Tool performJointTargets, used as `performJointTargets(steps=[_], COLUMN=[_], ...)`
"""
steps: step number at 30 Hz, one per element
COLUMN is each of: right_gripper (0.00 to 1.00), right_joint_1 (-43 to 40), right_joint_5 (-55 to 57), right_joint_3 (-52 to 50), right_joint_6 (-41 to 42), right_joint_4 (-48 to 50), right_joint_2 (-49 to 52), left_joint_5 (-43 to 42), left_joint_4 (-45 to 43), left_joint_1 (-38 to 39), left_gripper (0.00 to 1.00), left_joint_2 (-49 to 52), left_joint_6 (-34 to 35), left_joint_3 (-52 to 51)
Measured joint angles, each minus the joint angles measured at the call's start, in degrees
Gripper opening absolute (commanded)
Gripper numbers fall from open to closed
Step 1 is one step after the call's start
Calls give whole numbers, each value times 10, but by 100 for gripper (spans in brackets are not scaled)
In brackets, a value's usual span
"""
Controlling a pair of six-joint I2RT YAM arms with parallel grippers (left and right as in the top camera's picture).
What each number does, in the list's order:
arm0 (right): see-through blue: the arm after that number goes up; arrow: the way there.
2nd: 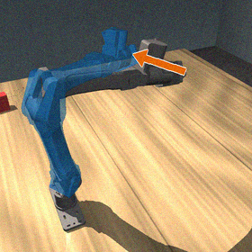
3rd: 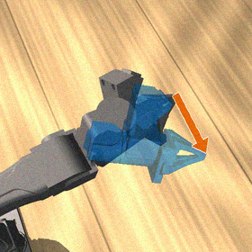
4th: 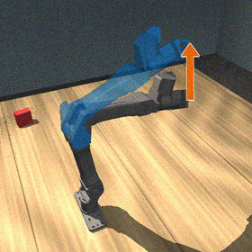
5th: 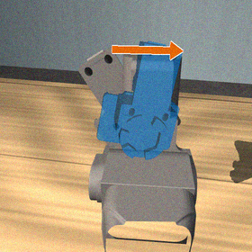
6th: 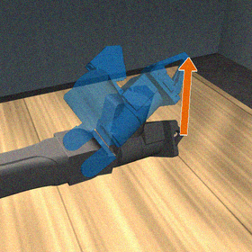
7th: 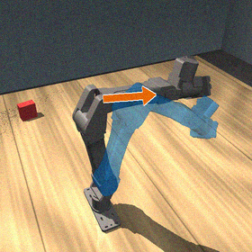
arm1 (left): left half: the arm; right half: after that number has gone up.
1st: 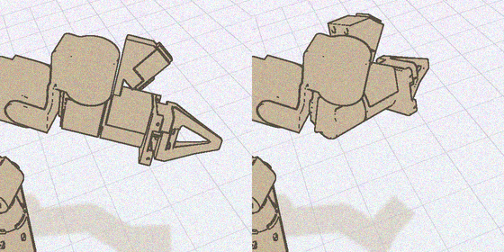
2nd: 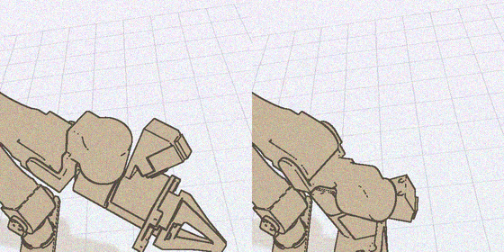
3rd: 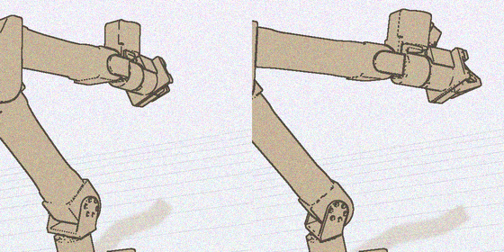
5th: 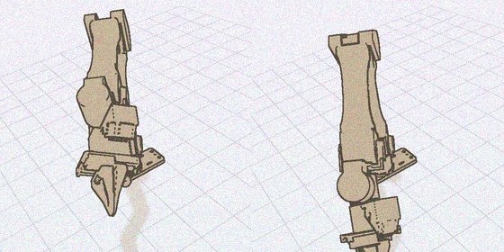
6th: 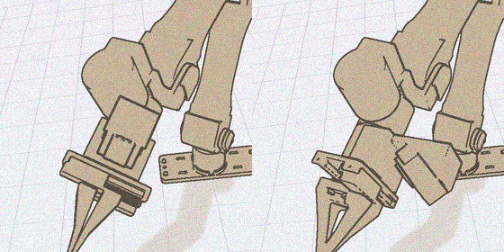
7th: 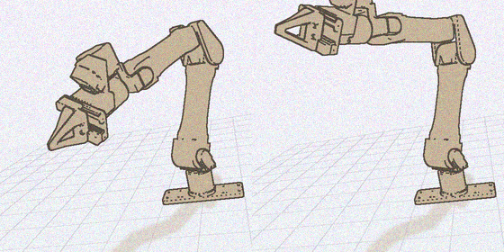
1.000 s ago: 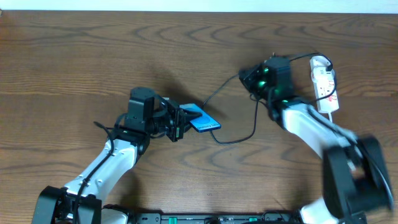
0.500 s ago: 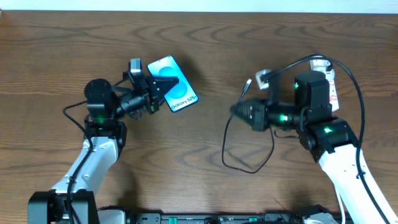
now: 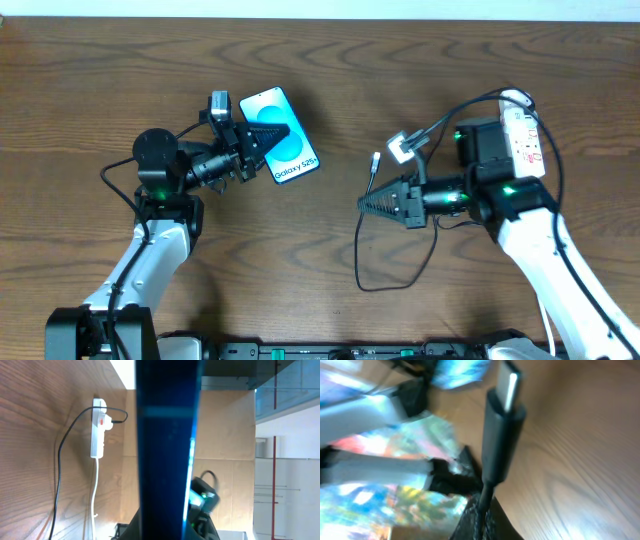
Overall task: Plug charger to phone and switch on socket
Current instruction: 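Carry the cable plug left toward the phone held upright by the left gripper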
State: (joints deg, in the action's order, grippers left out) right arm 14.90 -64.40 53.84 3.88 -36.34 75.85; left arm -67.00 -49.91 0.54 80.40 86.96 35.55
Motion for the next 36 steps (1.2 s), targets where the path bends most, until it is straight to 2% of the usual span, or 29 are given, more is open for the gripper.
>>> performJointTargets(steps=[4, 7, 14, 16, 23, 24, 27, 28, 30, 31, 36], right_gripper=[1, 2, 12, 23, 89, 92, 89, 84, 67, 61, 49], right_joint_1=[42, 85, 134, 140, 157, 159, 161, 162, 162, 162, 164], right_joint_5=[205, 342, 489, 515, 554, 556, 561, 562, 563, 564, 565], right_joint_3=[-1, -2, -2, -2, -2, 0, 13, 19, 28, 32, 33], right_joint_6=[-6, -5, 33, 46, 80, 88, 124, 146, 187, 218, 322], right_joint_4=[-81, -94, -56, -47, -38, -40, -42, -43, -43, -45, -51], right_joint_2=[60, 109, 177, 199, 221, 221, 221, 221, 221, 221, 221], left_joint_5=[-2, -2, -2, -2, -2, -2, -2, -2, -1, -1, -1], left_joint_4=[0, 0, 0, 0, 2, 3, 4, 4, 4, 4, 4], left_joint_1=[0, 0, 0, 0, 0, 0, 0, 0, 0, 0, 0], left_gripper=[7, 7, 7, 7, 7, 8, 7, 7, 7, 7, 7], left_joint_2=[0, 0, 0, 0, 0, 0, 0, 0, 0, 0, 0], left_joint_6=[2, 2, 2, 2, 3, 6, 20, 26, 33, 34, 50], left_joint_3=[0, 0, 0, 0, 0, 0, 0, 0, 0, 0, 0])
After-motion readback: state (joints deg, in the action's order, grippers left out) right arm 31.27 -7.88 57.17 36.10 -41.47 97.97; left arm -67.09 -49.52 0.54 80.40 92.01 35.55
